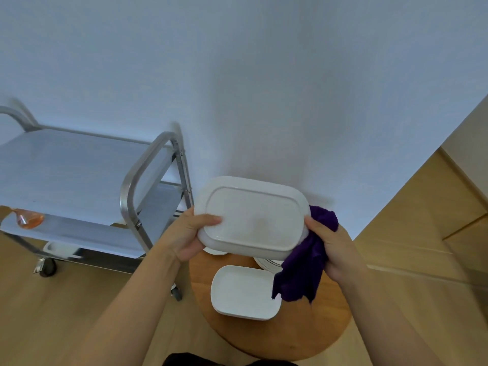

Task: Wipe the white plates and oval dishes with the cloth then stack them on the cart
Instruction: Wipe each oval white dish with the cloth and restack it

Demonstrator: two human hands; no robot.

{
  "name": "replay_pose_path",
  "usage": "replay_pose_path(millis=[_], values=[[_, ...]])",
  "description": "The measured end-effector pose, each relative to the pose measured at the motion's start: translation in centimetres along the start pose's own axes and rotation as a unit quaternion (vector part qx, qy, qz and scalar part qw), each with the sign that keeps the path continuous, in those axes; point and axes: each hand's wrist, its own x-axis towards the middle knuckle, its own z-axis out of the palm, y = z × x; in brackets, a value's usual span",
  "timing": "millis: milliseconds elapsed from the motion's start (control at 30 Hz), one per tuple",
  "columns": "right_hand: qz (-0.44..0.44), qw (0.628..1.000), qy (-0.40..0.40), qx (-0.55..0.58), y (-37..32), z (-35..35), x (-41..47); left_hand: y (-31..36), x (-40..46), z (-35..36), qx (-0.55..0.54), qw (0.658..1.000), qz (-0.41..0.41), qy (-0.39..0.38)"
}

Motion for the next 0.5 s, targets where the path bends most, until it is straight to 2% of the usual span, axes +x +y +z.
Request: replay_pose_path(millis=[67, 100, 267, 433, 500], values=[[-0.043, 0.997, 0.057, -0.024, 0.4, -0.2, 0.3, 0.2, -0.1, 0.6, 0.009, 1.0, -0.002, 0.023], [-0.075, 0.995, 0.061, -0.04, 0.4, -0.2, 0.3, 0.5, -0.3, 0.9, 0.008, 0.999, 0.001, 0.031], [-0.212, 0.954, 0.002, -0.209, -1.2, 1.0, 0.2, 3.0, -0.8, 2.3, 0.035, 0.998, 0.014, 0.04], [-0.311, 0.916, -0.055, -0.246, -2.7, 4.7, -0.5, 3.3, -1.2, 3.9, 0.123, 0.99, 0.001, 0.063], [-0.334, 0.874, -0.103, -0.337, -2.4, 6.8, -1.1, 2.4, -1.2, 4.9, 0.153, 0.987, 0.012, 0.052]])
